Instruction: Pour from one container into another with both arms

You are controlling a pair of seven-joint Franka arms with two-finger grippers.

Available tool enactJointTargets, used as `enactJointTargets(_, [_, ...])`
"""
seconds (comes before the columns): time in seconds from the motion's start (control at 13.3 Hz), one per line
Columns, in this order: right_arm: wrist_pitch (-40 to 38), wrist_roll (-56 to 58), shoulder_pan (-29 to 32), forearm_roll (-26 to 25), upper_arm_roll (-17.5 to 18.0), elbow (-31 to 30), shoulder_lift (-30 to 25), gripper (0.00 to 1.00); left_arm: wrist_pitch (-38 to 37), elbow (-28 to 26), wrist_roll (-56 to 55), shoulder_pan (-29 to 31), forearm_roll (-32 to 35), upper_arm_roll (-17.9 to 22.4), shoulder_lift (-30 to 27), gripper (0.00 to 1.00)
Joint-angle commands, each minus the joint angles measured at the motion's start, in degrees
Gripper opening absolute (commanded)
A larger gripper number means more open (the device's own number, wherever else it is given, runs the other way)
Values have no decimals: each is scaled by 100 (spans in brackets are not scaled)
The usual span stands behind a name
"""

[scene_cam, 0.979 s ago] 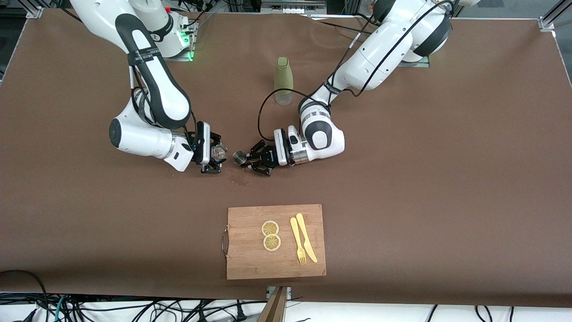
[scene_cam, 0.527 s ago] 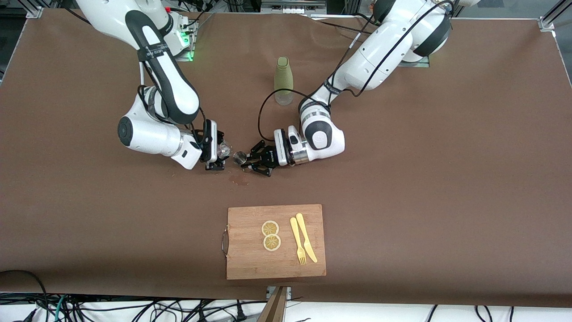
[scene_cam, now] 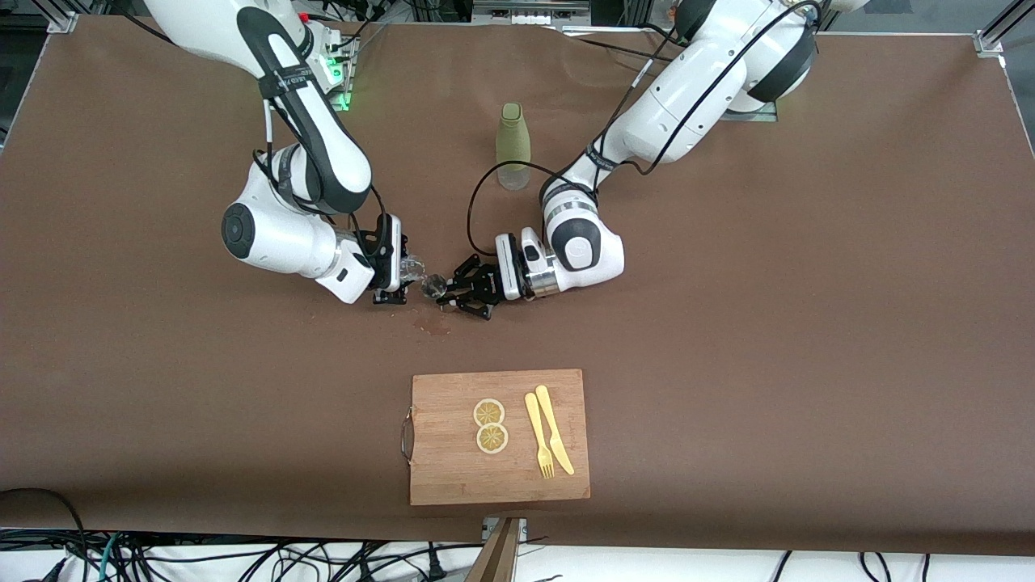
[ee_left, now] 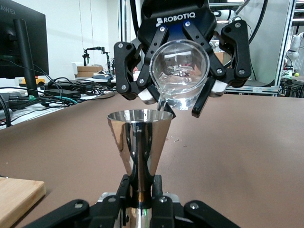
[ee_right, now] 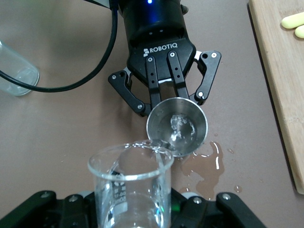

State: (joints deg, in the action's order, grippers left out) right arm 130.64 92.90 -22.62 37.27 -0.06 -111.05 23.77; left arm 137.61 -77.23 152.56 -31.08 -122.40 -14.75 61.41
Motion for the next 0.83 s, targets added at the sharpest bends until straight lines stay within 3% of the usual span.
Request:
enactJointTargets(0.0, [-91, -220, -6, -141, 14, -57, -179, 27, 135, 322, 248, -109, -214, 34, 170, 0])
enactJointTargets(0.23, [-196, -421, 3, -141, 14, -49, -223, 27, 143, 349, 239, -109, -214, 34, 170, 0])
enactJointTargets(0.53, [-960, -633, 336, 26, -3, 188, -495, 27, 143, 349, 239, -109, -214, 34, 170, 0])
enactJointTargets(0.75, [-1058, -677, 398, 420, -3, 189, -724, 27, 117, 244, 195, -57, -188, 34, 100, 0])
